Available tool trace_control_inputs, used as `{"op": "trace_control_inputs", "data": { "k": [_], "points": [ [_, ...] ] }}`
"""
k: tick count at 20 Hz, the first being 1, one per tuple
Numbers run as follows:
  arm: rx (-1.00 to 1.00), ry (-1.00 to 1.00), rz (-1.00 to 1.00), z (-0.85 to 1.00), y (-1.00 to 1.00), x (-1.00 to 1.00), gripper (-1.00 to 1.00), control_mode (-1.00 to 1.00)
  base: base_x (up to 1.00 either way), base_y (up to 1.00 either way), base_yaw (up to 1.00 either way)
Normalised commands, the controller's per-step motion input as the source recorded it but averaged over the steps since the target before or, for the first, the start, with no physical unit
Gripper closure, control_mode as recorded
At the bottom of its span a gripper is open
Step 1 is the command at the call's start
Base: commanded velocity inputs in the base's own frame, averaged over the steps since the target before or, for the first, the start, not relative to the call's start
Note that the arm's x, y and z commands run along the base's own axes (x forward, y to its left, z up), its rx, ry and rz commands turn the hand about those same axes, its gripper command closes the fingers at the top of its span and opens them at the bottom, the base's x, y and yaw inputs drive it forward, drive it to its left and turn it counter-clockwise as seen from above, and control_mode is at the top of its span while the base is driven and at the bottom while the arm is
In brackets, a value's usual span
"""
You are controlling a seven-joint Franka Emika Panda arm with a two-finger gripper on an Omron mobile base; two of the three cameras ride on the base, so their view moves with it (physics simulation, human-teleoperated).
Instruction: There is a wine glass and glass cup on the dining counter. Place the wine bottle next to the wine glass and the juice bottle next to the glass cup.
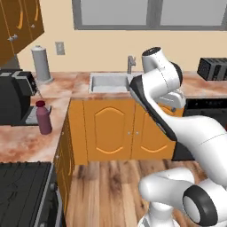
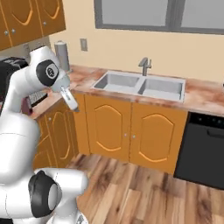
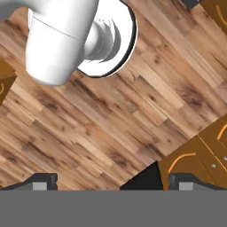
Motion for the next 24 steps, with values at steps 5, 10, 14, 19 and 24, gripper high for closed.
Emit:
{"op": "trace_control_inputs", "data": {
  "k": [5,10,14,19,24],
  "points": [
    [0.0,0.0,0.0,0.0,0.0,0.0,-1.0,1.0,0.47,-0.04,0.57],
    [0.0,0.0,0.0,0.0,0.0,0.0,-1.0,1.0,0.54,-0.18,0.53],
    [0.0,0.0,0.0,0.0,0.0,0.0,-1.0,1.0,0.54,-0.17,0.53],
    [0.0,0.0,0.0,0.0,0.0,0.0,-1.0,1.0,0.5,-0.22,0.54],
    [0.0,0.0,0.0,0.0,0.0,0.0,-1.0,1.0,0.34,-0.3,0.53]
  ]
}}
